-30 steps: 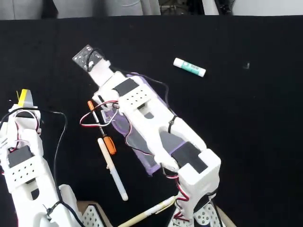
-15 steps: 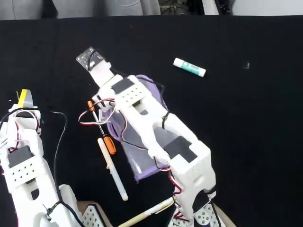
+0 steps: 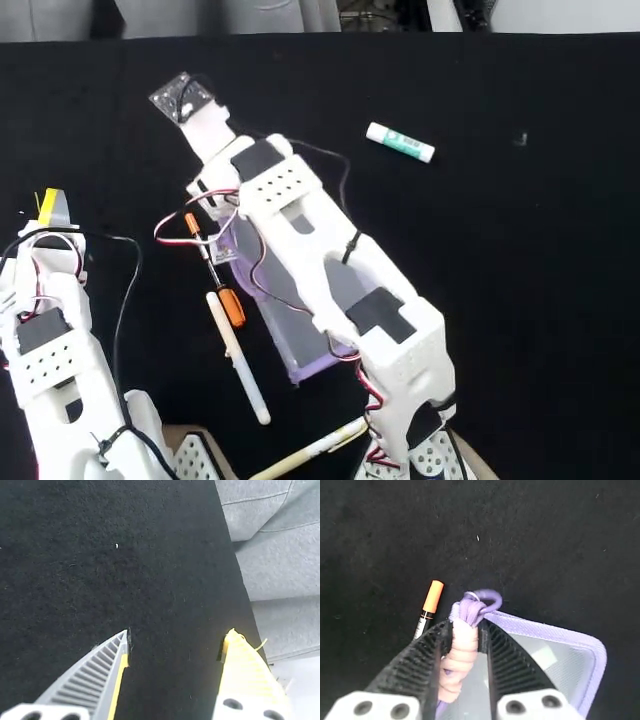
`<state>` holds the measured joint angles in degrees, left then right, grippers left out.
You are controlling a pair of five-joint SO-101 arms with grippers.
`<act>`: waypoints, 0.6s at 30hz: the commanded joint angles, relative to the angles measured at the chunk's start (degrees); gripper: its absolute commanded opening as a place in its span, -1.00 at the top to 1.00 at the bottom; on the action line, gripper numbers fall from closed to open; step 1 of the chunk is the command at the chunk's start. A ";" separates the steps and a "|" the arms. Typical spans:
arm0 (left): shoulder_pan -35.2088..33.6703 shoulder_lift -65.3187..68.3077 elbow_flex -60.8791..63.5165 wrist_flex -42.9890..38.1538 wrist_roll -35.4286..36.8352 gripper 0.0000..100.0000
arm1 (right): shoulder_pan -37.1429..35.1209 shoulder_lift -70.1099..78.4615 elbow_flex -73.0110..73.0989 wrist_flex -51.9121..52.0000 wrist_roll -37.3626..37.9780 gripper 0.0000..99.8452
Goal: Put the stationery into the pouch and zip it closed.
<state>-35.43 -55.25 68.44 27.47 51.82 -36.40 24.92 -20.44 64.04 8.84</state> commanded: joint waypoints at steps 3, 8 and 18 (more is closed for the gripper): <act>-0.04 -0.62 -0.22 -1.14 0.35 0.40 | 1.67 -0.92 -13.05 8.35 1.85 0.98; -0.04 -0.62 -0.22 -1.14 0.35 0.40 | 2.73 -0.92 -26.86 17.41 3.96 0.98; 0.04 -0.62 -0.40 -0.97 0.35 0.40 | 3.60 -0.84 -46.90 35.52 6.24 0.98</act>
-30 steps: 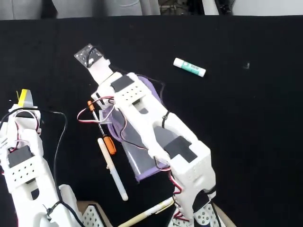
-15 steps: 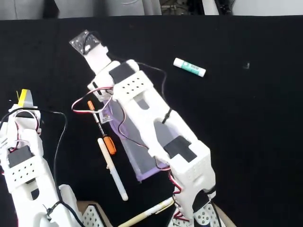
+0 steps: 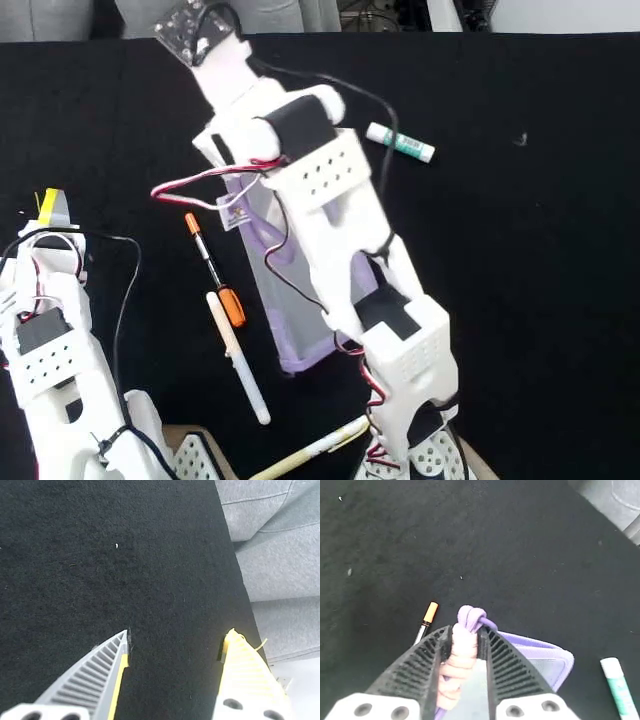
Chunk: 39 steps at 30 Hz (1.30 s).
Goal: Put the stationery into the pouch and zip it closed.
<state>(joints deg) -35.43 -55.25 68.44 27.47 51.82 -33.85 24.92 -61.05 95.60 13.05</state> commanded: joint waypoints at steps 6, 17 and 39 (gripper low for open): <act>0.66 -0.62 -0.75 -0.88 0.35 0.40 | 1.85 -0.92 -10.77 5.19 2.64 0.98; 3.56 -0.62 -0.31 -0.88 0.09 0.40 | 2.29 -0.92 -19.30 5.45 7.38 0.98; 3.91 -0.09 -8.84 10.37 0.09 0.40 | 2.37 -24.31 11.30 5.19 7.91 0.98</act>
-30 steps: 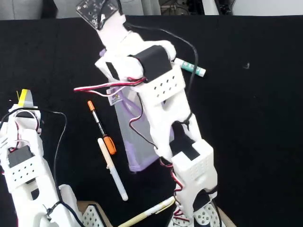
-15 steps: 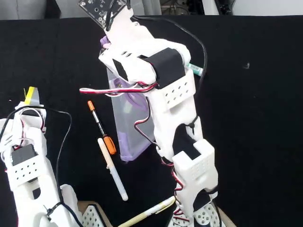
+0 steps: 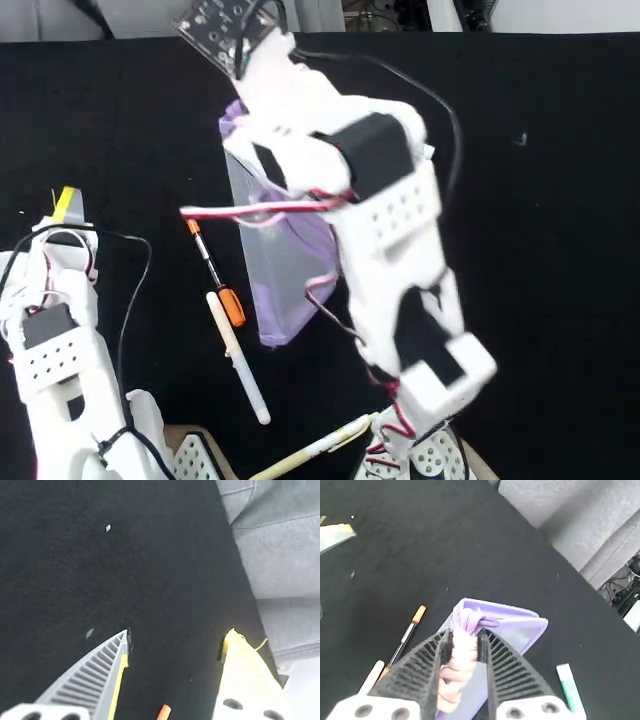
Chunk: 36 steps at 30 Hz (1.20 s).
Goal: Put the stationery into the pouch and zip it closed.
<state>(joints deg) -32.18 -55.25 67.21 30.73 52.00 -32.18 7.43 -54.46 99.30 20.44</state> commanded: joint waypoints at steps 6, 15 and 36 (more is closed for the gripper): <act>1.89 -0.09 -16.13 16.70 -0.09 0.40 | 0.70 -13.32 14.64 0.26 0.62 0.98; 13.85 -0.62 -26.15 21.98 -7.74 0.40 | 0.53 -20.97 26.07 0.26 0.62 0.98; 34.24 -0.70 -46.64 35.25 -3.78 0.40 | 0.35 -41.10 59.30 -13.71 2.81 0.98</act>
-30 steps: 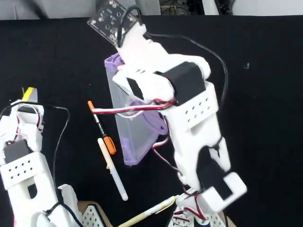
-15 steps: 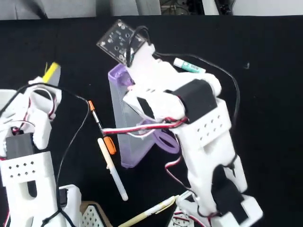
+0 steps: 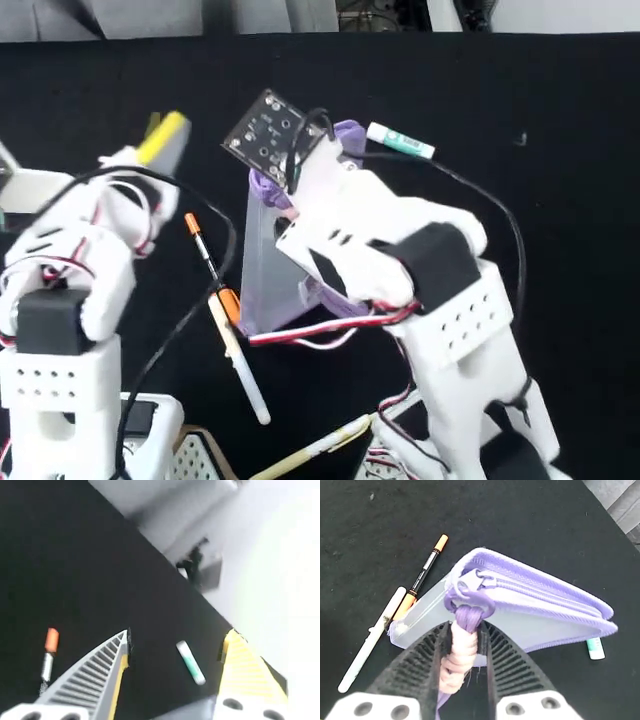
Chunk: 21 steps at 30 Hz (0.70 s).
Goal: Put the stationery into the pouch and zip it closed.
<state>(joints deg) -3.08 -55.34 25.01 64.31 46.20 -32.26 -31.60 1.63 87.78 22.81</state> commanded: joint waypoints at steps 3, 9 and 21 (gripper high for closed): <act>6.81 -0.62 -5.76 1.23 2.02 0.40 | 0.44 -3.21 5.23 -2.90 0.53 0.98; 13.32 -0.62 -8.84 1.05 2.20 0.40 | 0.35 -3.38 6.46 -2.81 0.09 0.98; 15.43 -0.70 -9.36 10.37 2.02 0.40 | -1.49 -3.65 9.01 -2.81 0.09 0.98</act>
<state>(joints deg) 12.22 -55.34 18.95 71.25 47.96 -33.67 -35.12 8.75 85.14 22.73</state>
